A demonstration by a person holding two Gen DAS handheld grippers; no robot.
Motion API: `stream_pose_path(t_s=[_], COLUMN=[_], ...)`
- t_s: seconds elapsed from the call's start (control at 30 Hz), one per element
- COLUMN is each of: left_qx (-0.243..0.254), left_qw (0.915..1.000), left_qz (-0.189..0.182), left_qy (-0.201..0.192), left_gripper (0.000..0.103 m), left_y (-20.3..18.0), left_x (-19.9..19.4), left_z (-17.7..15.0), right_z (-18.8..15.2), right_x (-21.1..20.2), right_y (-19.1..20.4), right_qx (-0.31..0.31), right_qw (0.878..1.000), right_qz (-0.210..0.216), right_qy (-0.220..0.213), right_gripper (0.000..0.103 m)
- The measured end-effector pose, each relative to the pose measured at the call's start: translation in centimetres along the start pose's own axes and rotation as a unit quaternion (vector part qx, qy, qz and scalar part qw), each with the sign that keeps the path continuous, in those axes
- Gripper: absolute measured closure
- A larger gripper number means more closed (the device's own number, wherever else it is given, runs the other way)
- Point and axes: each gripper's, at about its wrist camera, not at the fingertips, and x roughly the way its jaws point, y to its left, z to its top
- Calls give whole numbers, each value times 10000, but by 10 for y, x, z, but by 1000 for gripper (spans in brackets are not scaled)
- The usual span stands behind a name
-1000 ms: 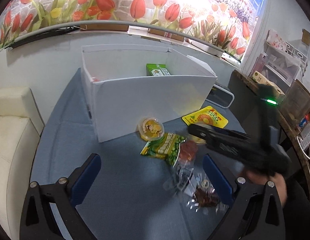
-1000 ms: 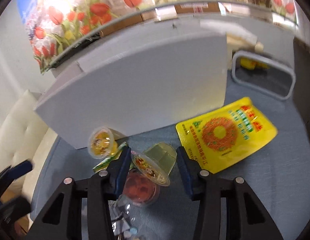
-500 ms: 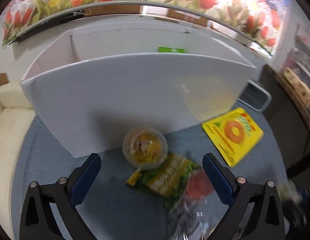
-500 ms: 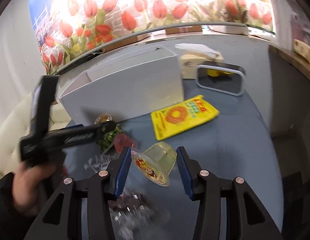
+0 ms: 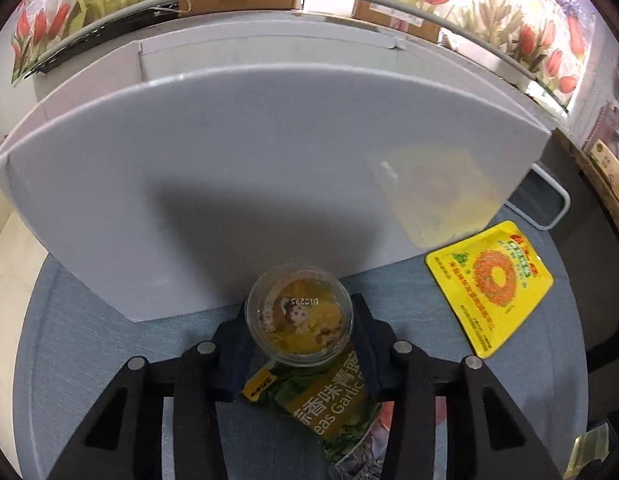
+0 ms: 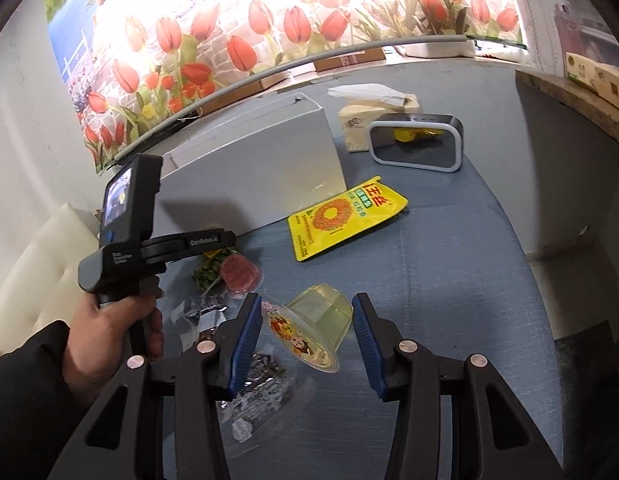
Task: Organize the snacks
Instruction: 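Grasp a yellow jelly cup with the left tool while the right tool carries its cup to the box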
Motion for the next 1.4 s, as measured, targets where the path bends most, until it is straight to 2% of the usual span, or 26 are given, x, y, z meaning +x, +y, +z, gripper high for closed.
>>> stream_pose_path(t_s=[0.2,0.37,0.53,0.7,0.8,0.87,0.93,1.0,1.13,1.27,1.3,1.4], left_qx=[130,473,724,755,670,598,679,639,597,602,597,573], left_qw=[9992,9948,9877,9829,9826,9802,9792,9783,9792,9796,9792,9825], left_qz=[-282,-567,-791,-874,-945,-1147,-1018,-1211,-1252,-1303,-1374,-1274], left_qy=[-249,-698,-1142,-1434,-1455,-1498,-1619,-1558,-1478,-1406,-1369,-1234], left_gripper=[55,55,54,54,54,54,54,54,54,54,54,54], left_y=[0,-6,-7,8,18,26,29,36,48,57,60,63], left_x=[-31,-77,-126,-160,-164,-167,-168,-165,-152,-136,-131,-114], left_z=[-14,-24,-12,17,36,51,67,83,111,128,130,132], right_z=[1,6,22,55,76,92,114,132,168,196,198,201], right_x=[-1,-4,-4,5,19,28,40,51,75,114,124,150], right_y=[7,18,34,53,61,68,76,79,89,89,87,78], right_qx=[-37,-179,-364,-560,-571,-651,-764,-740,-909,-947,-910,-759], right_qw=[10000,9997,9988,9966,9959,9949,9941,9937,9925,9934,9943,9965], right_qz=[75,124,255,473,621,653,618,679,604,489,439,335], right_qy=[-20,-112,-224,-378,-339,-406,-458,-494,-554,-424,-353,-135], right_gripper=[53,53,53,53,53,53,53,53,53,53,53,53])
